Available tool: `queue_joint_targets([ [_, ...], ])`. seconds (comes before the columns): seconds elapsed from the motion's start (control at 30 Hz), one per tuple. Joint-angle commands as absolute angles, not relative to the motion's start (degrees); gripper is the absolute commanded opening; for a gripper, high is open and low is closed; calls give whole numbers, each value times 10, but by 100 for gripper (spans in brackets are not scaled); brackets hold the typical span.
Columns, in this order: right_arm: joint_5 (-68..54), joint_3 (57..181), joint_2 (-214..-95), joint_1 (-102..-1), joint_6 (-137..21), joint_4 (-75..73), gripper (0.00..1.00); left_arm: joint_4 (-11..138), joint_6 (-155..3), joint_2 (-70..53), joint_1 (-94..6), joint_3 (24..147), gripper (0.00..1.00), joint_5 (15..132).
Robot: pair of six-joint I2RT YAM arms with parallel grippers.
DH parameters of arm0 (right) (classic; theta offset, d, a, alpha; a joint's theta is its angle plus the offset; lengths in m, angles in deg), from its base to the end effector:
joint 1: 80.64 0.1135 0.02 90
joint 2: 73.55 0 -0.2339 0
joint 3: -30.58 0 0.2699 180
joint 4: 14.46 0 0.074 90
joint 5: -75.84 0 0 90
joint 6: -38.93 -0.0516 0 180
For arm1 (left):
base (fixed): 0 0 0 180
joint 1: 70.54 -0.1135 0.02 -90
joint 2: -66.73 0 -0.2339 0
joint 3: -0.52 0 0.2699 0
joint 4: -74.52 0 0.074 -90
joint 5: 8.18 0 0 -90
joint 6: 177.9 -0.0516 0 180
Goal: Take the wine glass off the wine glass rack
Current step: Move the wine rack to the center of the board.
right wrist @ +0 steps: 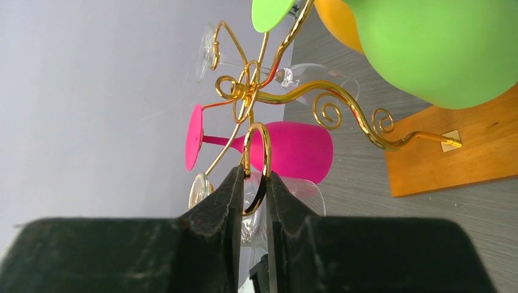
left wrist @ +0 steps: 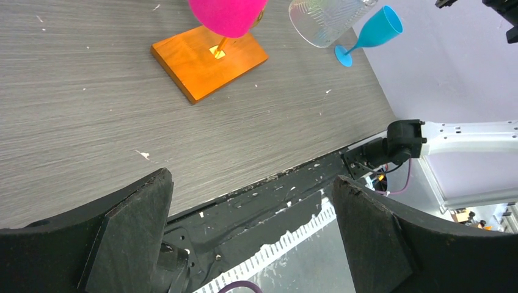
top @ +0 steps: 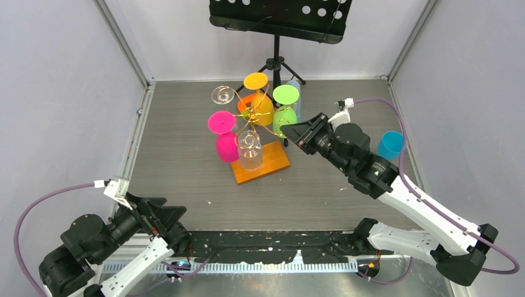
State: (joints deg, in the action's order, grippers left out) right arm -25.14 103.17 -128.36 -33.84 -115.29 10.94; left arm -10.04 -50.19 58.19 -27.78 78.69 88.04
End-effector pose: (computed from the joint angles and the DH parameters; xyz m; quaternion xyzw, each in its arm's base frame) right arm 0.1891 0.1870 0.3705 0.1757 0.7309 0.4995 0.4305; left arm 0.0065 0.0016 0.3690 0.0019 0.7925 -0.3601 0.4922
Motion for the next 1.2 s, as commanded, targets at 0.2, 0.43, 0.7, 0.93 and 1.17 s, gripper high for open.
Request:
queue_joint_targets([
  [0.2, -292, 1036, -1200, -336, -1152, 60, 6, -69, -488, 588, -276, 786, 100, 857],
  [0.43, -311, 1029, -1165, -328, -1153, 95, 6, -66, -488, 592, -276, 784, 100, 852],
  [0.7, -324, 1008, -1134, -319, -1160, 112, 6, -56, -490, 585, -276, 778, 100, 841],
  [0.93, -342, 998, -1112, -319, -1161, 137, 6, -49, -492, 583, -276, 772, 100, 835],
  [1.17, -352, 982, -1099, -319, -1163, 145, 6, -54, -495, 585, -276, 772, 100, 839],
])
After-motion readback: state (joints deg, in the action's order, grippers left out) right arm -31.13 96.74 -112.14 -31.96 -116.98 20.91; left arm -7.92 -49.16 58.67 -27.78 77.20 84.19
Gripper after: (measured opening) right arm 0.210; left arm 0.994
